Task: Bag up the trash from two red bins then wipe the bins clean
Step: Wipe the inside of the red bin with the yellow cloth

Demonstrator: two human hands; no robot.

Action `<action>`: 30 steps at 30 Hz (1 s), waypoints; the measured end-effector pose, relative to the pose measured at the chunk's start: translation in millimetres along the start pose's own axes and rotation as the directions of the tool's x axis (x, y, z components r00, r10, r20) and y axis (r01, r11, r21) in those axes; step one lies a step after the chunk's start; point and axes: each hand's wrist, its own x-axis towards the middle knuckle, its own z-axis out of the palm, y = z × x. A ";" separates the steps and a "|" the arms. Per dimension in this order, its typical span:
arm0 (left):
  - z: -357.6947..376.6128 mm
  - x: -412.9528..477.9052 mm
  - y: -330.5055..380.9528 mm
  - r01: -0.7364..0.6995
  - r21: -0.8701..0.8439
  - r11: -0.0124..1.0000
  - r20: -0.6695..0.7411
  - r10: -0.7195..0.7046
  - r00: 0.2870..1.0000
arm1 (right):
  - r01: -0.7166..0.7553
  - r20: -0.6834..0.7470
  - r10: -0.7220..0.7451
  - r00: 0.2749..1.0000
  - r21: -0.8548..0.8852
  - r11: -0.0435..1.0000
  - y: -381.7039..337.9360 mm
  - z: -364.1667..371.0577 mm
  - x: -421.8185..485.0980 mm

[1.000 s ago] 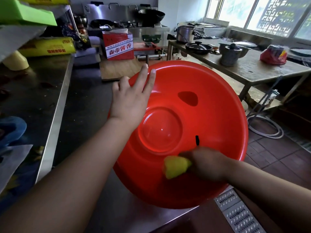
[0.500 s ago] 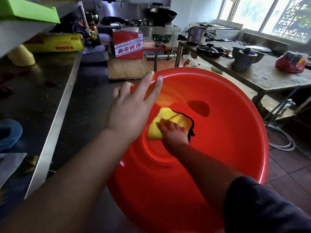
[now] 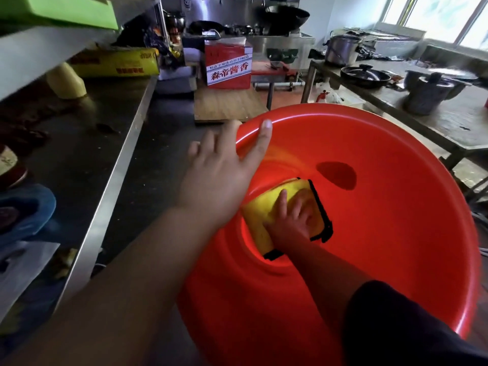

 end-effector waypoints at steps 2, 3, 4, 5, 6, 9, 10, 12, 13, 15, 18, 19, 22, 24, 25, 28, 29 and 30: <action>-7.1 2.5 0.4 0.038 -0.024 0.999 0.071 -0.037 0.997 | 0.024 -0.010 -0.024 1.000 0.028 0.999 -7.1 -4.0 8.2; -8.0 2.8 0.3 0.068 -0.040 0.997 0.137 -0.062 0.989 | 0.072 -0.006 -0.072 0.997 0.022 0.997 -10.3 -6.5 11.7; -7.4 2.5 -0.3 0.094 -0.052 0.994 0.202 -0.081 0.976 | 0.134 -0.001 -0.134 0.991 0.003 0.991 -13.8 -8.3 14.9; -8.4 2.2 -0.8 0.105 -0.056 0.993 0.240 -0.089 0.967 | 0.203 0.009 -0.203 0.979 -0.026 0.979 -17.7 -9.1 17.0; -10.1 2.7 -1.2 0.104 -0.060 0.993 0.250 -0.085 0.964 | 0.265 0.015 -0.264 0.964 -0.057 0.963 -22.2 -9.5 17.6; -9.9 3.7 -3.3 0.108 -0.103 0.989 0.228 -0.082 0.970 | 0.404 0.055 -0.401 0.915 -0.170 0.899 -30.5 -2.2 19.2; -9.3 4.7 -3.6 0.115 -0.108 0.988 0.238 -0.087 0.967 | 0.475 0.087 -0.469 0.879 -0.235 0.848 -31.9 -0.1 18.0; -7.7 6.3 -4.4 0.122 -0.099 0.988 0.258 -0.093 0.962 | 0.600 0.167 -0.581 0.797 -0.334 0.727 -32.8 7.9 11.8; -6.9 7.0 -4.8 0.123 -0.094 0.988 0.264 -0.094 0.960 | 0.648 0.197 -0.623 0.757 -0.360 0.672 -30.8 12.6 7.4; -5.7 8.5 -6.1 0.129 -0.094 0.987 0.269 -0.100 0.958 | 0.721 0.288 -0.669 0.685 -0.400 0.565 -25.1 15.9 -1.6; -6.1 9.8 -6.1 0.139 -0.125 0.982 0.272 -0.100 0.957 | 0.792 0.398 -0.711 0.580 -0.482 0.375 -14.1 17.6 -4.2; -6.7 10.1 -5.7 0.137 -0.136 0.981 0.275 -0.096 0.957 | 0.775 0.397 -0.706 0.587 -0.526 0.349 -13.5 14.4 -5.0; -7.8 10.5 -4.4 0.133 -0.167 0.977 0.273 -0.084 0.958 | 0.804 0.421 -0.740 0.524 -0.532 0.266 -6.7 19.0 7.1; -8.4 10.0 -2.7 0.129 -0.188 0.974 0.257 -0.078 0.963 | 0.775 0.389 -0.696 0.604 -0.489 0.400 -7.4 10.2 12.2; -9.6 10.0 -1.4 0.121 -0.202 0.972 0.249 -0.069 0.966 | 0.750 0.301 -0.712 0.634 -0.465 0.470 -9.0 5.1 15.5; -13.0 8.8 2.2 0.085 -0.214 0.973 0.241 -0.032 0.970 | 0.558 0.160 -0.543 0.824 -0.394 0.731 -10.3 -12.6 23.2; -12.5 7.7 2.4 0.096 -0.225 0.970 0.229 -0.043 0.973 | 0.492 0.108 -0.488 0.866 -0.347 0.798 -5.3 -15.6 26.9; -13.0 6.6 1.9 0.105 -0.236 0.966 0.223 -0.052 0.973 | 0.409 0.098 -0.399 0.912 -0.307 0.859 0.3 -18.5 29.2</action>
